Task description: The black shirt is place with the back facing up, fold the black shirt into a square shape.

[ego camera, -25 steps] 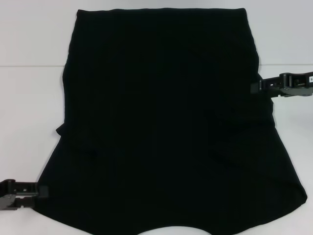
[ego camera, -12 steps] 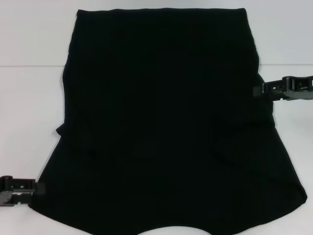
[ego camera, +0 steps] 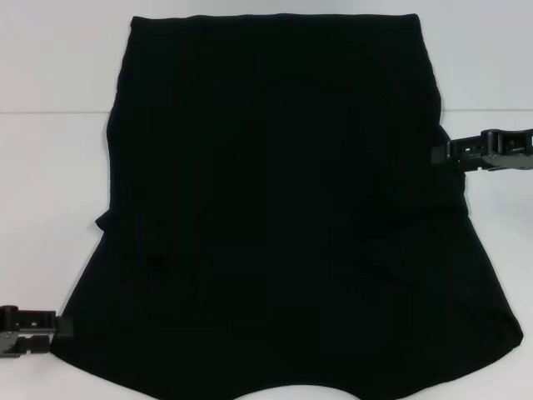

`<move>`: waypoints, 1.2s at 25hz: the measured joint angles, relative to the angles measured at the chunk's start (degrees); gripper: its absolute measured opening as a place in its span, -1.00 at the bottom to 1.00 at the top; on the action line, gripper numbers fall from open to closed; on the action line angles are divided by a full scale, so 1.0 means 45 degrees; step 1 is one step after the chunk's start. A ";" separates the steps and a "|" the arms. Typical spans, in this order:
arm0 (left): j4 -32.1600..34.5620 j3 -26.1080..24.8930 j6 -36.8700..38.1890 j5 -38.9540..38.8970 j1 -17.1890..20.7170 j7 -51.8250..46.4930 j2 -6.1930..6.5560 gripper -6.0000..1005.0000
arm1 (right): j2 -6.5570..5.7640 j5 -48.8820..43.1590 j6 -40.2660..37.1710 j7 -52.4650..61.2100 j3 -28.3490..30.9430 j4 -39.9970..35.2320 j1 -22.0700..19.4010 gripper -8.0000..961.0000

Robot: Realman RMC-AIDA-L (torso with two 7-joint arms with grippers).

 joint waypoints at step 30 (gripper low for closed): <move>0.0562 0.0089 0.0012 -0.0025 0.0058 -0.0251 -0.0181 0.29 | 0.0000 -0.0002 -0.0168 -0.0100 0.0040 0.0000 -0.0170 0.53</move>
